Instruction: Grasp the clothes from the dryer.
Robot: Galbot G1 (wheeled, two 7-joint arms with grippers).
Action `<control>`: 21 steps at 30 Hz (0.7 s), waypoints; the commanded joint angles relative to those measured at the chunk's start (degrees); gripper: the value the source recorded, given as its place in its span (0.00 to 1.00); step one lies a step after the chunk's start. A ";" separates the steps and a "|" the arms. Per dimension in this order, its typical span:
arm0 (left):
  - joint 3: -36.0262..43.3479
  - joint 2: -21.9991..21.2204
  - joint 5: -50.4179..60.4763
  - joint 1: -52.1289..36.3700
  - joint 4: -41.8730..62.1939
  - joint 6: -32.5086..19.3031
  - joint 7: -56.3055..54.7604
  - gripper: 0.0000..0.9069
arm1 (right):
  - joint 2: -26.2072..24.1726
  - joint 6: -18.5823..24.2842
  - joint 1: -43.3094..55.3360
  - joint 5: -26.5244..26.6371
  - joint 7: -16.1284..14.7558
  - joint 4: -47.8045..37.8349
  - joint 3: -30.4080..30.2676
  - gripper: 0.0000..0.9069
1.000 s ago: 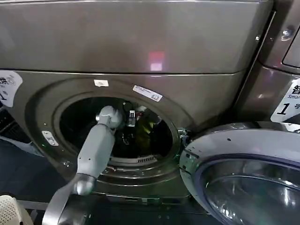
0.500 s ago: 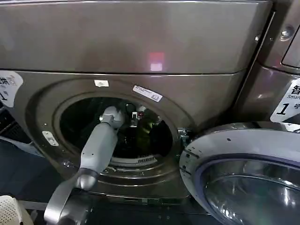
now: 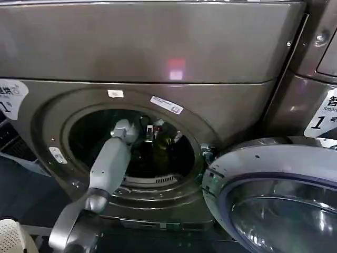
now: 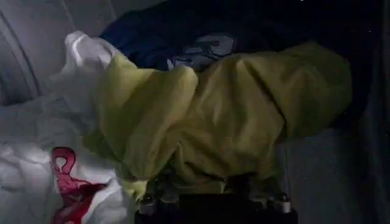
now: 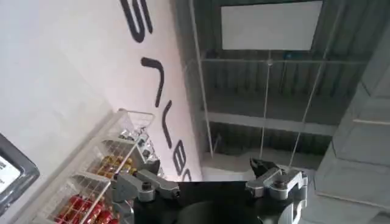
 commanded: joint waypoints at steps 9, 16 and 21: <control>1.80 2.53 -7.97 5.24 -11.51 4.73 -14.89 0.00 | -0.06 -0.17 0.04 0.36 0.11 0.21 0.00 1.00; 2.85 2.60 -9.87 6.66 -15.41 10.35 -26.35 0.00 | -0.05 -0.03 -0.52 0.96 0.17 -0.24 0.62 1.00; 3.43 1.99 -11.81 7.75 -17.70 15.39 -34.75 0.00 | -0.23 0.04 -0.77 1.32 0.17 -0.60 0.89 1.00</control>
